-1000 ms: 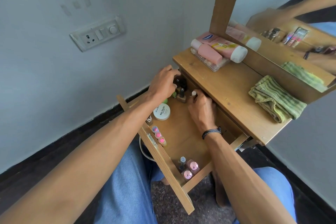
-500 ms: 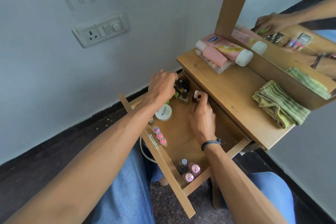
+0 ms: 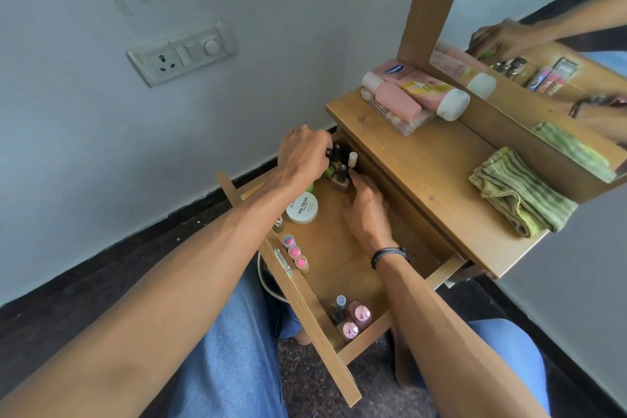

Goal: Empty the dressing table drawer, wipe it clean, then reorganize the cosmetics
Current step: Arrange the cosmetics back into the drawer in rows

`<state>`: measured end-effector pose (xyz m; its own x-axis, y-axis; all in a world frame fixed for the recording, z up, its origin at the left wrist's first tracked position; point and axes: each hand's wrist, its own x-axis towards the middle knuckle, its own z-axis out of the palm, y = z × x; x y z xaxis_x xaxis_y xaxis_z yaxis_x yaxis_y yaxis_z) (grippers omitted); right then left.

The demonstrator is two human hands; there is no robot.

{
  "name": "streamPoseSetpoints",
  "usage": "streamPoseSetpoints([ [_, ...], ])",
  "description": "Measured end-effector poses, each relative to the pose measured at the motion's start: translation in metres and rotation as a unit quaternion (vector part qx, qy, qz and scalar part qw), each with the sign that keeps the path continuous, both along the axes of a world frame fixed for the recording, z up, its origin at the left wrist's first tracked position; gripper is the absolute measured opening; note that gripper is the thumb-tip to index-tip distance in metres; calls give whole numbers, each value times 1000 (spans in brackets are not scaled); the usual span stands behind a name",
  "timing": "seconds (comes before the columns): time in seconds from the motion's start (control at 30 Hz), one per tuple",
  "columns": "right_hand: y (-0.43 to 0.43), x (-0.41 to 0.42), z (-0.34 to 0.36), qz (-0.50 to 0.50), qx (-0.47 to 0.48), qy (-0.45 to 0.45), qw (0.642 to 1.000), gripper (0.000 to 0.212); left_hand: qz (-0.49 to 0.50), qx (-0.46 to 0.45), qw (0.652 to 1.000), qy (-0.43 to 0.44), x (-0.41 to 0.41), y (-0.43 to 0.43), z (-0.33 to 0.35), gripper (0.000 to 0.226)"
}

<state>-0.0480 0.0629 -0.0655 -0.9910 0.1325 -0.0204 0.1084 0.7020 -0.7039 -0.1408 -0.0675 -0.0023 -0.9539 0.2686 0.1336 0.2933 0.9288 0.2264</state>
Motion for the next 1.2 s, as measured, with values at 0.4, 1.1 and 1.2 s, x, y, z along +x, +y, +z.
streamPoseSetpoints([
  [0.4,-2,-4,0,-79,19,38,996,19,-17,15,1000,-1,-1,-4,-3,28],
  [1.1,-4,-8,2,-75,93,38,992,21,-2,74,997,-25,1,-9,5,23],
  [1.2,-4,-8,4,-77,98,21,992,22,5,89,996,-26,3,-8,5,22],
])
